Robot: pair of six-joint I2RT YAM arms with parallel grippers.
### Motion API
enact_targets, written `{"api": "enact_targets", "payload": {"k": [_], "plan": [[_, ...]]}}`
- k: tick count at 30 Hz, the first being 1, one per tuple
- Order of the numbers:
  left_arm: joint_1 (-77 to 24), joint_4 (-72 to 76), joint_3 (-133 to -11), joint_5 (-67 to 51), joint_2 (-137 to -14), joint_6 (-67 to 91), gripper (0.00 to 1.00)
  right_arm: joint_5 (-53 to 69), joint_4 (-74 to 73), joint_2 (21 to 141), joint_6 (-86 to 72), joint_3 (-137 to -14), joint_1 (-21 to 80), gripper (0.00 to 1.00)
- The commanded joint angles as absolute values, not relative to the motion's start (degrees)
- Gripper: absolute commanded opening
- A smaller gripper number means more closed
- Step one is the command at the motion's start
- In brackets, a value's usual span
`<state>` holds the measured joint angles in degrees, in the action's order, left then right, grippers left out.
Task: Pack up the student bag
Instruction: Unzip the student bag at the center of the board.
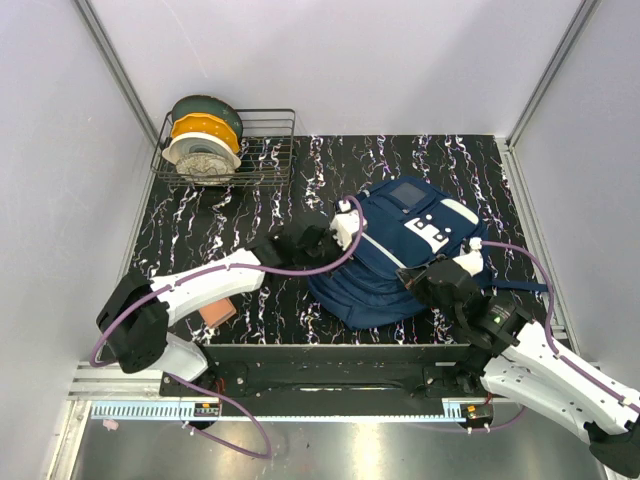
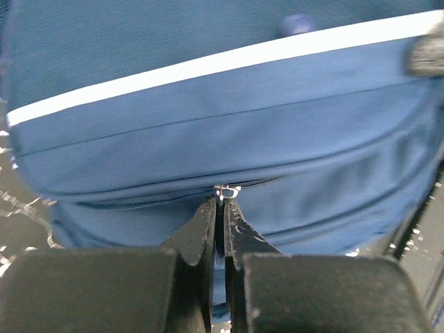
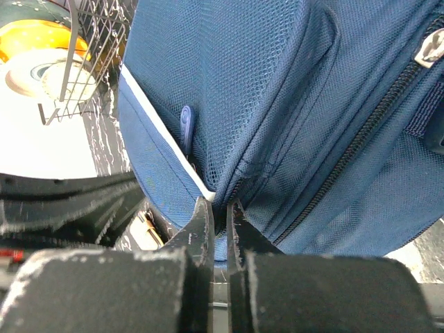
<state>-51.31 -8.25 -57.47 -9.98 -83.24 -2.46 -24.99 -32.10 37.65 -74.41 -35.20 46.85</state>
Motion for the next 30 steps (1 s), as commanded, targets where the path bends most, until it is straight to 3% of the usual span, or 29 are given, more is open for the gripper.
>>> {"api": "enact_targets", "payload": {"k": [1, 7, 8, 9, 10, 11, 14, 21, 25, 30], "plan": [[-45.4, -9.8, -59.1, -1.1, -84.1, -0.8, 0.00, -27.9, -34.0, 33.7, -73.6, -37.4, 46.2, 0.00], [-41.6, -9.8, -61.8, -2.9, -87.3, -1.1, 0.00, -25.8, -33.4, 35.6, -73.2, -37.2, 46.1, 0.02], [-41.3, -10.3, -62.4, -2.9, -88.6, -1.1, 0.00, -24.7, -32.4, 35.9, -71.4, -37.7, 46.1, 0.12], [-41.3, -11.0, -63.0, -4.2, -88.9, -1.0, 0.00, -23.6, -31.3, 36.2, -69.7, -38.1, 46.1, 0.42], [-41.4, -11.1, -63.8, -5.4, -89.1, -1.0, 0.00, -22.6, -30.2, 36.3, -66.8, -38.5, 46.2, 0.56], [-41.5, -10.9, -63.9, -7.7, -88.9, -0.6, 0.00, -19.7, -27.3, 36.3, -65.1, -39.2, 46.1, 0.65], [-41.7, -9.4, -63.2, -9.8, -87.8, -0.2, 0.00, -17.7, -26.6, 37.9, -62.9, -41.5, 46.1, 0.73], [-41.8, -8.9, -61.8, -10.6, -84.6, -0.2, 0.00, -14.3, -21.8, 44.5, -63.9, -41.3, 46.1, 0.70], [-41.8, -9.1, -61.5, -10.6, -84.0, -0.2, 0.00, -13.2, -17.9, 44.5, -65.1, -40.2, 46.1, 0.46], [-41.9, -8.7, -61.0, -10.7, -83.9, -0.2, 0.00, -13.6, -14.8, 41.9, -70.4, -38.0, 46.1, 0.42]]}}
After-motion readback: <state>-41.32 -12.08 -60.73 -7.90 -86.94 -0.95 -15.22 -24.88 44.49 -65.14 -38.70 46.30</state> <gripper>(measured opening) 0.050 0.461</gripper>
